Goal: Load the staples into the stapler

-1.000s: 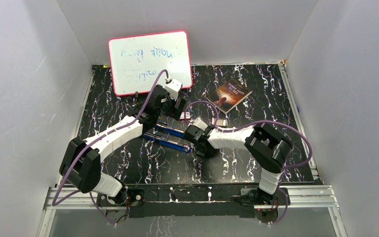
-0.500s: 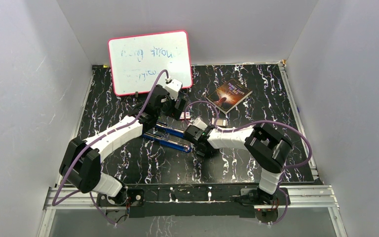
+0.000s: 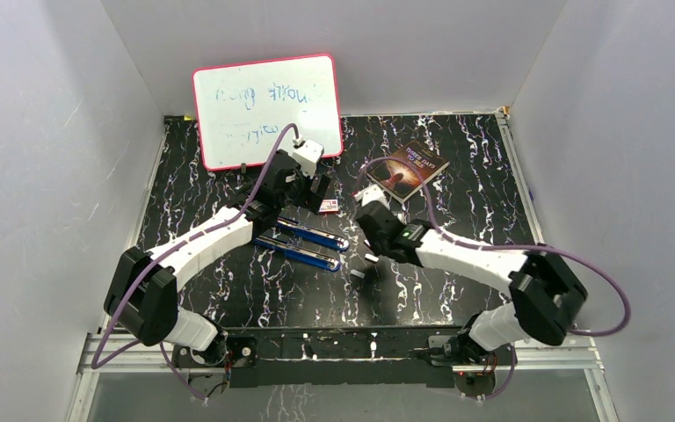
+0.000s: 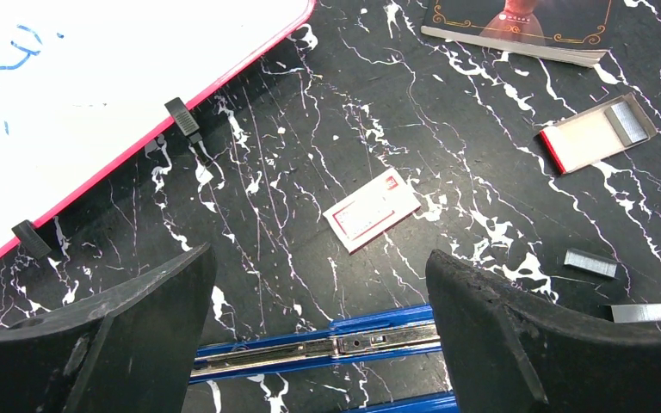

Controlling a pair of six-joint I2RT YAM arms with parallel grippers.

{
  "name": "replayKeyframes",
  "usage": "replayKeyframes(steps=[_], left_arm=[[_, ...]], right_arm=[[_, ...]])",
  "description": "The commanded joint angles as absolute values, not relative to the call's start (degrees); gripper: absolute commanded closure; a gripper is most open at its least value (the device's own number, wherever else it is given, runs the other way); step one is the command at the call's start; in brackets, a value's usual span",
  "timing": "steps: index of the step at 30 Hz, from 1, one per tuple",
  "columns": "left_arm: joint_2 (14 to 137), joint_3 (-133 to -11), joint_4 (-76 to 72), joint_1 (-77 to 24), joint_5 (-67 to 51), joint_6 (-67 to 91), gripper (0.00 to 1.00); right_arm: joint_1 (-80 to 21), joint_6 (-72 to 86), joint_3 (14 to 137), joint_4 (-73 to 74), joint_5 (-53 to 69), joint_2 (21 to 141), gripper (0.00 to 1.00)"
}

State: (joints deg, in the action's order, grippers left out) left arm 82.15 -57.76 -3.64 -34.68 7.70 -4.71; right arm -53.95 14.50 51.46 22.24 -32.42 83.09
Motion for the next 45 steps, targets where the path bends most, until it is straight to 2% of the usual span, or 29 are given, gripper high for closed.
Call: replayKeyframes(steps=[1,9,24,35,45], left_arm=[[79.55,-57.98,-3.79,-34.73,8.16,-4.89,0.09],[79.91,-58.1,-3.56,-34.72,7.6,-4.8,0.09],[80.07,-58.11,-3.49,-34.76,7.59,-5.13,0.09],[80.06,-58.14,-3.52,-34.74,7.47,-5.16,0.09],[79.98,-58.12,-3.52,-34.72,7.39,-5.19,0.09]], right_arm=[[-45.66,14.35,47.03,12.37,-13.73,78.9,0.55],[-42.31,9.63,50.24,10.39,-4.37,84.73,0.47],[-41.23,7.91,51.8,9.92,-6.8,90.39,0.45],[-40.84,7.47,52.11,9.36,-6.11,92.97,0.49],[-40.83,6.86,52.17,10.26,-5.31,93.63,0.61]])
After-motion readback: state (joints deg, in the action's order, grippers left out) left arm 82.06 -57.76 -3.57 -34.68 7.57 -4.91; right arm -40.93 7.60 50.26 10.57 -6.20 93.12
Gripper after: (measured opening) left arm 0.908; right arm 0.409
